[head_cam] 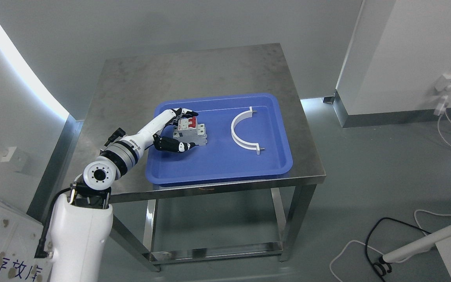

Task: Place circuit breaker on shelf
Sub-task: 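Close the left hand fingers around the circuit breaker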

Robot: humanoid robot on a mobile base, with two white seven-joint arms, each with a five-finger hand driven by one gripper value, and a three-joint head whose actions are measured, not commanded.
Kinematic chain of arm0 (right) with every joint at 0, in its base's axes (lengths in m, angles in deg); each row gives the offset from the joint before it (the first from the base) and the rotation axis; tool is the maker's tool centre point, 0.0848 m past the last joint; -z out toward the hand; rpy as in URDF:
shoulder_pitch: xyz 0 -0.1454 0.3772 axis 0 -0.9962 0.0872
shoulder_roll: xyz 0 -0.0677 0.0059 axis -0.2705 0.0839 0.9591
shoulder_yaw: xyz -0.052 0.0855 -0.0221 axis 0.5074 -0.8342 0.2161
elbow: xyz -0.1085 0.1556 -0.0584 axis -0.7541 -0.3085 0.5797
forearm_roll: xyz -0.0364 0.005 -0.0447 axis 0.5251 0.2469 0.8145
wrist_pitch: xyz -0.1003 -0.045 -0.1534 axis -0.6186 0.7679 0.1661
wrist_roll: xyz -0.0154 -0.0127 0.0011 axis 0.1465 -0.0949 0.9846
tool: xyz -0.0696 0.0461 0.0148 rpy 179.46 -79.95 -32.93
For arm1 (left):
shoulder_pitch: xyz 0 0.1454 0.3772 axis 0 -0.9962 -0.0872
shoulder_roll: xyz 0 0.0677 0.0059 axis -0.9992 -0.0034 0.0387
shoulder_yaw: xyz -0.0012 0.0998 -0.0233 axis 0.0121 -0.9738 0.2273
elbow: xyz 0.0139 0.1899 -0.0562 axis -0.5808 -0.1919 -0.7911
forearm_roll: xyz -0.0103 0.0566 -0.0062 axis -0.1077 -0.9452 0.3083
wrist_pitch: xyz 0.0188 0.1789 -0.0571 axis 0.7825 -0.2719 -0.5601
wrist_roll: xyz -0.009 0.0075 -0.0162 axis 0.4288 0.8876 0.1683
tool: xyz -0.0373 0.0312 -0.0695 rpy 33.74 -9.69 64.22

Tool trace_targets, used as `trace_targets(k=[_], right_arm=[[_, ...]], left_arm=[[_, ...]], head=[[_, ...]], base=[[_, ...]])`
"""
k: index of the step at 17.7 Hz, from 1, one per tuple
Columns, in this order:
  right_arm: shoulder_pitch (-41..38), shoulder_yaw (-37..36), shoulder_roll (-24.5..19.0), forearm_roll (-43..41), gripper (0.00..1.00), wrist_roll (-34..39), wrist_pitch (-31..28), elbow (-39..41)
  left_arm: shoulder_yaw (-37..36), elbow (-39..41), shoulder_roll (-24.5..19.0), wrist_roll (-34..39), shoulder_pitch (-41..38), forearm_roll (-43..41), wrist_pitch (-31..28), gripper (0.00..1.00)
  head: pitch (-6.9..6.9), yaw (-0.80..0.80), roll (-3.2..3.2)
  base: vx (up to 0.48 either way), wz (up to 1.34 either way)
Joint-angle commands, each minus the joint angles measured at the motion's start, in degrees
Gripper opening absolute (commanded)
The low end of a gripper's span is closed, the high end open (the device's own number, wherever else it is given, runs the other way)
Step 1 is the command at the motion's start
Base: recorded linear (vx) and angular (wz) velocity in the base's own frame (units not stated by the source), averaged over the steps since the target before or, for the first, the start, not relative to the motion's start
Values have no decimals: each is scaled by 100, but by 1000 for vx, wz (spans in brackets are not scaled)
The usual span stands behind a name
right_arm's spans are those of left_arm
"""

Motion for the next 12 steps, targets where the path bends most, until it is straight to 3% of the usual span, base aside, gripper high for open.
trace_targets(k=[1, 6, 9, 11, 12], right_arm=[[0, 0, 100, 0, 100, -3, 1, 0], [0, 0, 100, 0, 100, -3, 1, 0], [0, 0, 100, 0, 100, -3, 1, 0], [0, 0, 100, 0, 100, -3, 1, 0], [0, 0, 100, 0, 100, -3, 1, 0]], left_arm=[[45, -81, -55, -11, -33, -42, 31, 60], [54, -81, 7, -2, -16, -77, 417, 34], [141, -90, 85, 42, -25, -77, 567, 24], [570, -90, 532, 24, 28, -7, 777, 11], [851, -81, 865, 24, 106, 89, 892, 10]], head=[[0, 0, 0], [0, 0, 0], [0, 0, 0], [0, 0, 0], [0, 0, 0]], base=[[0, 0], [0, 0], [0, 0], [0, 0], [0, 0]])
